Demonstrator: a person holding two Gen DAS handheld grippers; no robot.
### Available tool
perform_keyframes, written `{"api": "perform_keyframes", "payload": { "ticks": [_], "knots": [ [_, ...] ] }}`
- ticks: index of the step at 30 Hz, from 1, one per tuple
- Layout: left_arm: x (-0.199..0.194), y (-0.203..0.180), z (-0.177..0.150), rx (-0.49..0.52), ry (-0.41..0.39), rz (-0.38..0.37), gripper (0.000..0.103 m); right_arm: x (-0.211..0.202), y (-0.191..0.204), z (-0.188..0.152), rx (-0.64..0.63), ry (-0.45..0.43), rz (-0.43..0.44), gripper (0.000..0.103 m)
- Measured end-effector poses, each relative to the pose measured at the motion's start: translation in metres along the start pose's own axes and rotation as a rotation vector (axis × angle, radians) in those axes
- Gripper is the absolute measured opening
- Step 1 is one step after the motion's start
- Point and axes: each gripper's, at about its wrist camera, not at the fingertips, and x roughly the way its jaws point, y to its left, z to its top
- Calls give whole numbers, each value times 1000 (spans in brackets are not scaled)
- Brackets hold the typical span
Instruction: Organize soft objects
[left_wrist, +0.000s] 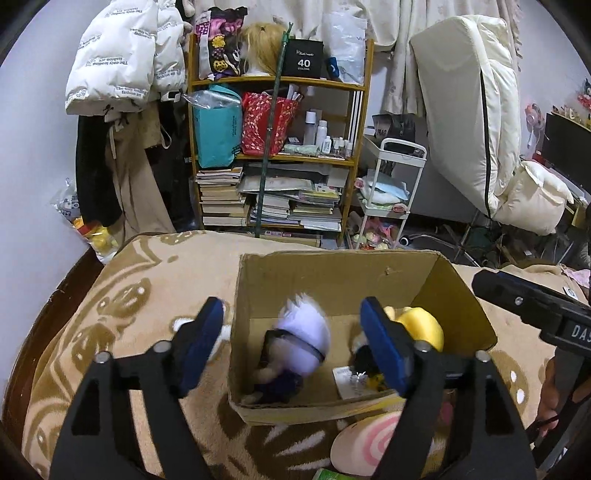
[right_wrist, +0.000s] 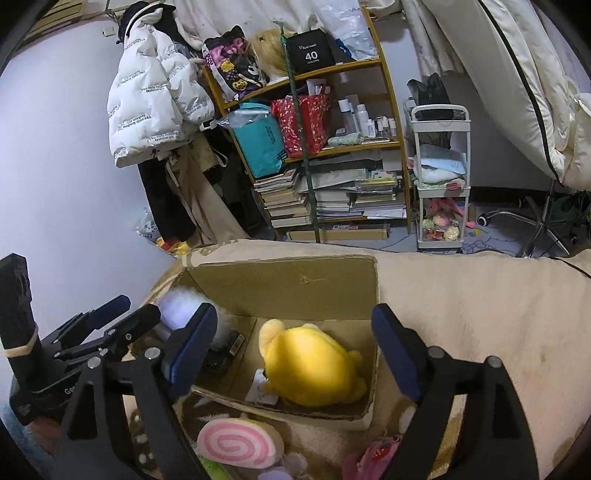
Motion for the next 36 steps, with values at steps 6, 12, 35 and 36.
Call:
{"api": "perform_keyframes", "payload": {
  "ticks": [6,12,35,36],
  "knots": [
    [-9,0,-2,5,0,49,91,-15,8,0,-27,-16,-17,102],
    [-30,1,-3,25,-16,94,99,-36,13,-2,-28,-30,-35,103],
    [-126,-5,-34,55,90,94,100,-114,55,-36,-139,-10,-109,103],
    [-129,-6,-38,51,97,89,100,-117,58,-38,-148,-9,-113,103]
  ]
}}
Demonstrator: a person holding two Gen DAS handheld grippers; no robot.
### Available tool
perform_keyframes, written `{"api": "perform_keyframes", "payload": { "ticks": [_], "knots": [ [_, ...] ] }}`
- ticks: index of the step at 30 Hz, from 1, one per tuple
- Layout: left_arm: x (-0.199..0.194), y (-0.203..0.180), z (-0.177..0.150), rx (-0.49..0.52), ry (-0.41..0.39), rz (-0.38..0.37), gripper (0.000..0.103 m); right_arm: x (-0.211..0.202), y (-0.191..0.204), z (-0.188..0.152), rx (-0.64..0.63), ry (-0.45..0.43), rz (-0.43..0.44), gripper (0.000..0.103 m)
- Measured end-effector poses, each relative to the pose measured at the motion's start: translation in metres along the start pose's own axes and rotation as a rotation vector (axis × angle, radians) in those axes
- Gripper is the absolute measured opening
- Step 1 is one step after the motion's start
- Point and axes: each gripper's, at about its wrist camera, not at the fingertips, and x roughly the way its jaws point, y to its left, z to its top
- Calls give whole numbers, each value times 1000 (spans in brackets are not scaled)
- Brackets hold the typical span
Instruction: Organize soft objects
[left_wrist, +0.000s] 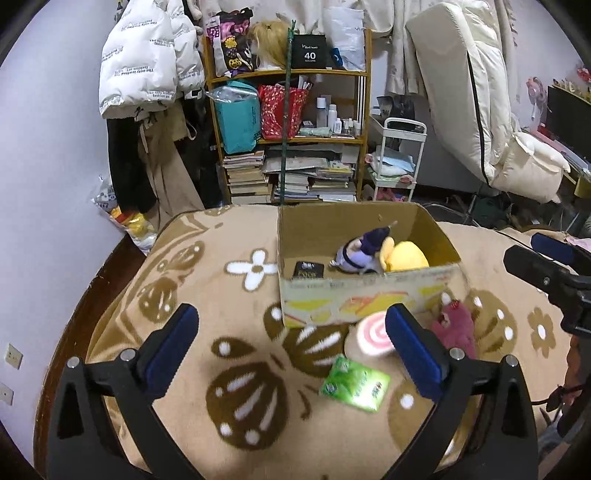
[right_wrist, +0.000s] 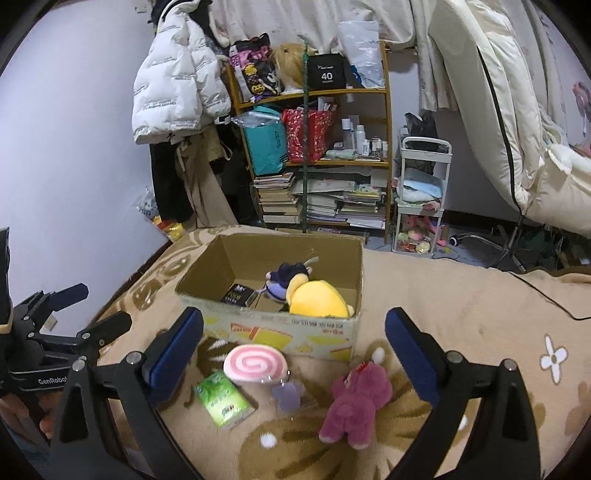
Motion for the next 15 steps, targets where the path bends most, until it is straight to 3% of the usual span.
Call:
{"api": "perform_keyframes", "payload": {
  "ticks": [8,15],
  "knots": [
    [-26,-13,-21,24,27,-42,100,-27,15,-22,-11,7,18,103],
    [-15,-17,-32,39,83,-54,100,-31,20,-29,-16,12,17,103]
  ]
}}
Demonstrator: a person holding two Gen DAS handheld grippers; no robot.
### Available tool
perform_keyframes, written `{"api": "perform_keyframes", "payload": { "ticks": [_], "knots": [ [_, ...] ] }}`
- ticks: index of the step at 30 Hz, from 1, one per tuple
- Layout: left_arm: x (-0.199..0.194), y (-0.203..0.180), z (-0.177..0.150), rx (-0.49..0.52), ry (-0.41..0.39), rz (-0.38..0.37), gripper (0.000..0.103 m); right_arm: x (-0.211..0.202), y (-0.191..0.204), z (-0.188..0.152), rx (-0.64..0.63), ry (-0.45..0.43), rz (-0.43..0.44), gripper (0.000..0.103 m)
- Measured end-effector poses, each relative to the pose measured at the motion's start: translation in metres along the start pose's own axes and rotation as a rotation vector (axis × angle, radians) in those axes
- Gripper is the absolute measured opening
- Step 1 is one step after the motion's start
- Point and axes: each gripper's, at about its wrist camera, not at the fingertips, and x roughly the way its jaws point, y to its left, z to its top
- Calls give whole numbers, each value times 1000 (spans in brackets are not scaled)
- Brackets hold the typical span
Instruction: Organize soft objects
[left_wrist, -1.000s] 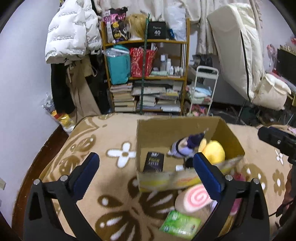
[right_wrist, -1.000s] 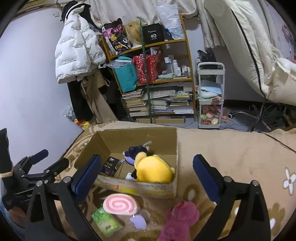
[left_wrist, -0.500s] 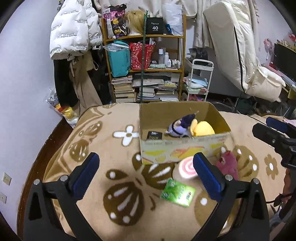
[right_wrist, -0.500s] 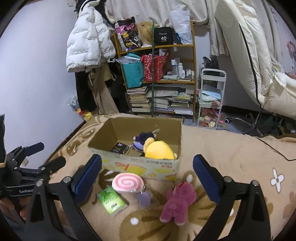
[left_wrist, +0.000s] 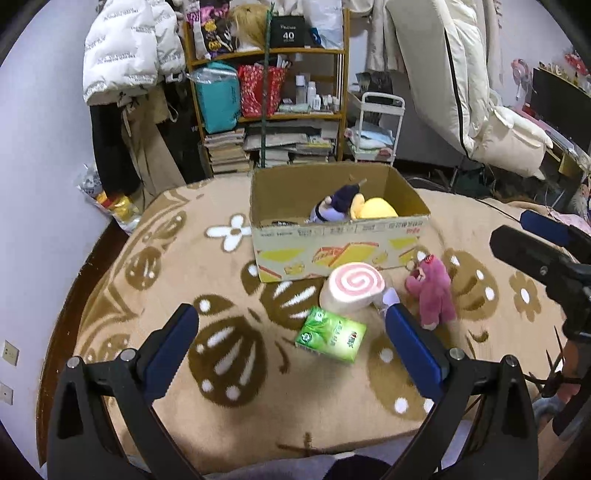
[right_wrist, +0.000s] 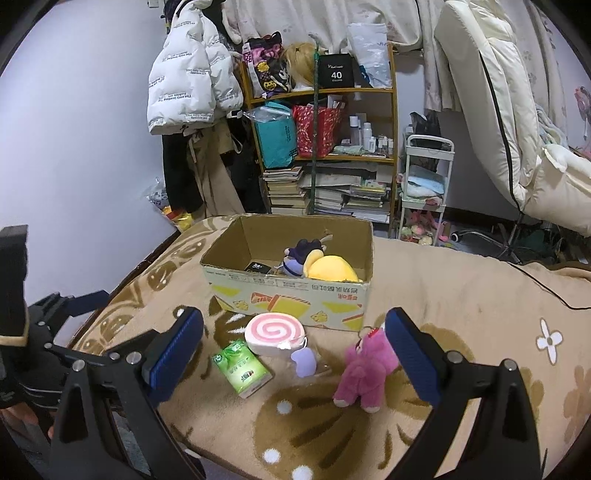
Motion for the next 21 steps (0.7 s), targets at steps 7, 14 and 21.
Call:
{"api": "perform_keyframes", "payload": {
  "ticks": [7,14,21],
  "knots": [
    [26,5,0,-23,52,-14,100,10,-1,-8,6,35,-16,103],
    [55,12,2,-59,106,-17,100,41,-11,-10,46,106,-8,103],
    [81,12,4,-67,151,-16,100,73,-24,-13,102,166,-6,103]
  ]
}}
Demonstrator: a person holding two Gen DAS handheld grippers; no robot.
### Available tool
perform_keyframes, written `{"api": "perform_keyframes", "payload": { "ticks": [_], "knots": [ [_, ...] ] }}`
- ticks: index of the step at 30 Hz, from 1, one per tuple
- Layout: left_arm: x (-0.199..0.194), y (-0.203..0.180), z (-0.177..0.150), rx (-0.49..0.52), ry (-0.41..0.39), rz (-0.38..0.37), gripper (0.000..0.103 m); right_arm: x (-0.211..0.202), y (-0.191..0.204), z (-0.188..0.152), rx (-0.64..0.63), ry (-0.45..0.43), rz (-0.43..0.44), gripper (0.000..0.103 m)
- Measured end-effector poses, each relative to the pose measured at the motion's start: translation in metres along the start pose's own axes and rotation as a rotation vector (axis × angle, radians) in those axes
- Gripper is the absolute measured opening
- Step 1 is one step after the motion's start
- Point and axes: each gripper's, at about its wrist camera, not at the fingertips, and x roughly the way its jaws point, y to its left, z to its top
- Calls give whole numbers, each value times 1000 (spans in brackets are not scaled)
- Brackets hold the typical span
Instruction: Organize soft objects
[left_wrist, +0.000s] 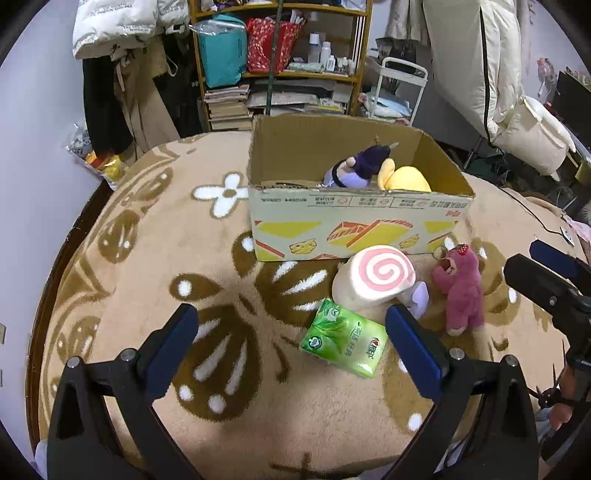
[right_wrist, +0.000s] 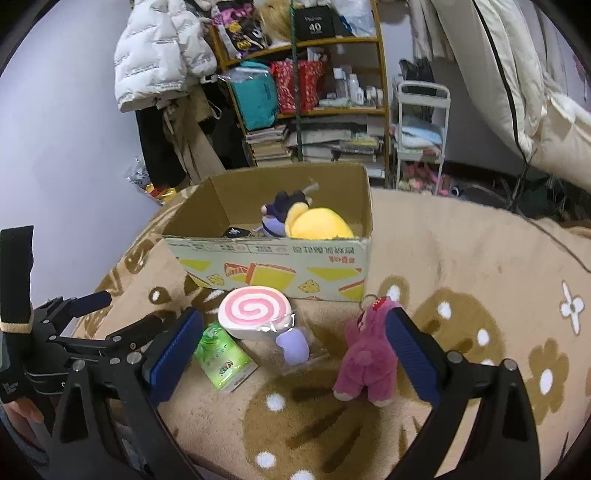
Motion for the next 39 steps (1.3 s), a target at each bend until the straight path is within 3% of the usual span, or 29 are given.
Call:
{"api": "perform_keyframes", "payload": {
  "ticks": [11,15,29,32,35,39],
  "knots": [
    [28,-16,-4,56,87,-51,100,40,-8,-5,34,90,1,102],
    [38,-25,-8,73,127,-79,100,53,-6,-9,28,132,13,93],
    [71,-40,-18,100,249,-146,100,89,5,-23,-22,234,11,91],
    [77,-40,-20,98,270,-150,100,95,6,-26,-33,246,9,89],
    [84,-42,-24,111,297,-127,100,102,5,-28,-28,268,18,80],
    [93,-45,-27,122,326,-109,100,112,4,-33,-27,291,20,80]
  ]
}}
